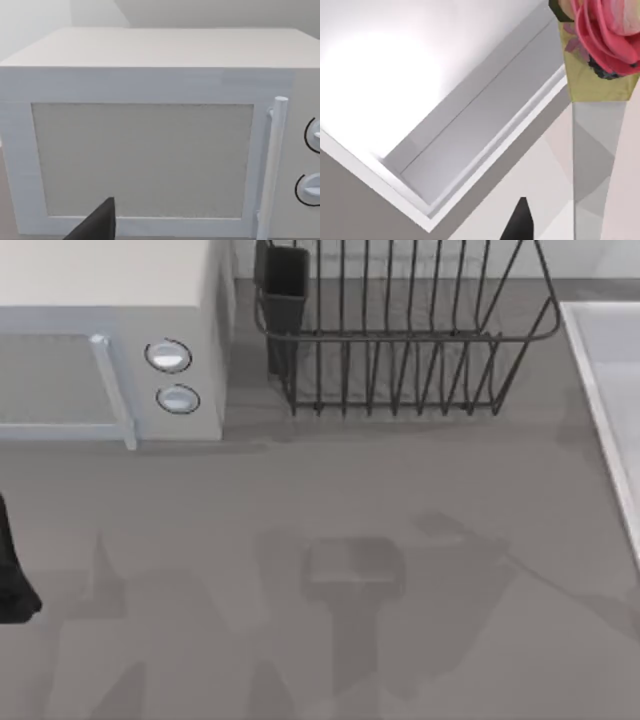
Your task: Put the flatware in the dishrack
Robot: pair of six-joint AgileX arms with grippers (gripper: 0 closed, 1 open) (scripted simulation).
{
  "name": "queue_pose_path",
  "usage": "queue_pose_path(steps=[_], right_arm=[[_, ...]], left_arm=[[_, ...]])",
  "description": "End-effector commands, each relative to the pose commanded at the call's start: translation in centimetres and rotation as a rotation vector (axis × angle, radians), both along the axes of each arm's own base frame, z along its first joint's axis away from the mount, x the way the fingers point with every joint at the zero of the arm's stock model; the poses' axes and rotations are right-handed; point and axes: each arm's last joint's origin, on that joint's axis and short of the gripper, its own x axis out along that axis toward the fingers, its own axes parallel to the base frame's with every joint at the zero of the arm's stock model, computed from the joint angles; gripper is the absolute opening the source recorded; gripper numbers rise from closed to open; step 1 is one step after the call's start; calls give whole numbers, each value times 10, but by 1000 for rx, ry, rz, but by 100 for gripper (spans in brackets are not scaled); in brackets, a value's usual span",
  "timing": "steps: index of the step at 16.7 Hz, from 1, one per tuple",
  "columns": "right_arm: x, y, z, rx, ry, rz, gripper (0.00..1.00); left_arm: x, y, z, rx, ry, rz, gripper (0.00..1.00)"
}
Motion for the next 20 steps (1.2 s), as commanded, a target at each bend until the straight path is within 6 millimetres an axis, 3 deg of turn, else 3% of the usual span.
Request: queue_pose_path(steps=[2, 4, 7, 10, 14, 20], right_arm=[[12, 51, 8, 35, -245, -29, 0], [11, 107, 20, 157, -504, -58, 0], [-16, 182, 44, 473, -840, -112, 0], [-60, 232, 68, 826, -1038, -183, 0], [-99, 256, 86, 1105, -1125, -267, 0], [-100, 258, 85, 1124, -1127, -275, 0]], left_arm=[[0, 0, 0, 0, 0, 0, 100], [0, 0, 0, 0, 0, 0, 100], [0, 0, 0, 0, 0, 0, 100], [0, 0, 0, 0, 0, 0, 100], [0, 0, 0, 0, 0, 0, 100], [0, 0, 0, 0, 0, 0, 100]])
